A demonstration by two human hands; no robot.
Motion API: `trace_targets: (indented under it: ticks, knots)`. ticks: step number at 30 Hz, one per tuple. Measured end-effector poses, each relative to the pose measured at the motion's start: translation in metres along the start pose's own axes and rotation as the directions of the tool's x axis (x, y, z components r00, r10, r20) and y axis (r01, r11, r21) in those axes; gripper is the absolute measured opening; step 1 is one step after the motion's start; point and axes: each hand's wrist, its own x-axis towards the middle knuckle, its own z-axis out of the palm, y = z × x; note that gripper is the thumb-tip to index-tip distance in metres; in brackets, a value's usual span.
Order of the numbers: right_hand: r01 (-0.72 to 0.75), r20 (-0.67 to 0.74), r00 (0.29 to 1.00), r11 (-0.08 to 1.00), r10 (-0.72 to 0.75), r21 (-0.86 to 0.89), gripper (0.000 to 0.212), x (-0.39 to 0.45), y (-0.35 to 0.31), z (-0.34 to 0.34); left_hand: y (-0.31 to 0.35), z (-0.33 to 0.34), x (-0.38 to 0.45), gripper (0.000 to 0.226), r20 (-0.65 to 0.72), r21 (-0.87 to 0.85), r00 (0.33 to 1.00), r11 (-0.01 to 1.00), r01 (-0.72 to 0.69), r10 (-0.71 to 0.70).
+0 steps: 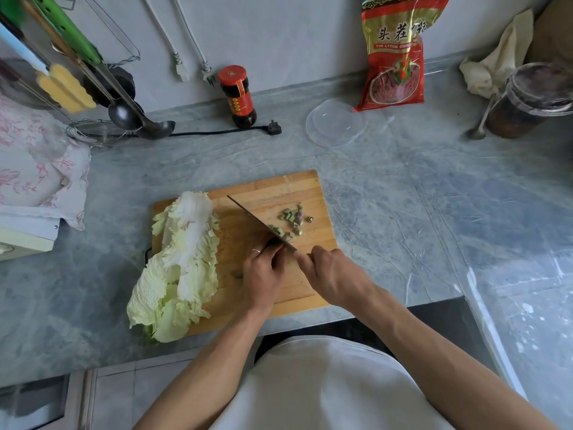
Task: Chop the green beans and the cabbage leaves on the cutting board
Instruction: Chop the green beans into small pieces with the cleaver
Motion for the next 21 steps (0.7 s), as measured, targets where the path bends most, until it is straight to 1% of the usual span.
trace_targets:
  ticks: [4, 7, 9, 10, 12, 15, 18, 21]
  knots:
    - [-0.012, -0.004, 1.0, 0.998, 0.012, 0.067, 0.05, 0.008, -0.005, -0.005, -0.004, -0.001, 0.0, 0.018, -0.014, -0.008, 0.999, 0.999, -0.039, 0.039]
    - [-0.067, 0.028, 0.998, 0.985, 0.063, 0.157, 0.043, 0.008, -0.005, -0.013, -0.007, -0.002, -0.006, 0.02, -0.026, 0.077, 0.998, 0.995, -0.062, 0.064]
    - [-0.127, 0.025, 0.992, 0.967, 0.125, 0.219, 0.057, 0.009, 0.001, -0.016, -0.007, 0.0, -0.008, 0.02, -0.043, 0.094, 0.998, 0.995, -0.041, 0.045]
    - [-0.135, 0.018, 0.991, 0.966, 0.135, 0.221, 0.064, 0.009, 0.003, -0.017, -0.007, 0.001, -0.008, 0.021, -0.049, 0.084, 0.998, 0.996, -0.028, 0.032]
    - [-0.108, -0.004, 0.994, 0.977, 0.111, 0.181, 0.068, 0.007, 0.008, -0.017, -0.006, 0.003, -0.008, 0.025, -0.051, 0.056, 0.998, 0.998, -0.023, 0.026]
    - [-0.047, -0.034, 0.998, 0.99, 0.052, 0.136, 0.066, 0.001, 0.011, -0.018, -0.005, 0.001, -0.006, 0.022, -0.065, -0.003, 0.998, 1.0, -0.026, 0.026]
    - [-0.005, -0.025, 1.0, 0.994, 0.008, 0.109, 0.058, -0.005, 0.007, -0.018, -0.003, -0.002, -0.005, 0.022, -0.065, -0.061, 0.998, 0.998, -0.004, 0.0]
    - [0.031, -0.008, 0.999, 0.996, -0.031, 0.085, 0.056, -0.008, 0.004, -0.013, -0.002, -0.003, -0.005, 0.021, -0.06, -0.041, 0.998, 0.999, -0.011, 0.009]
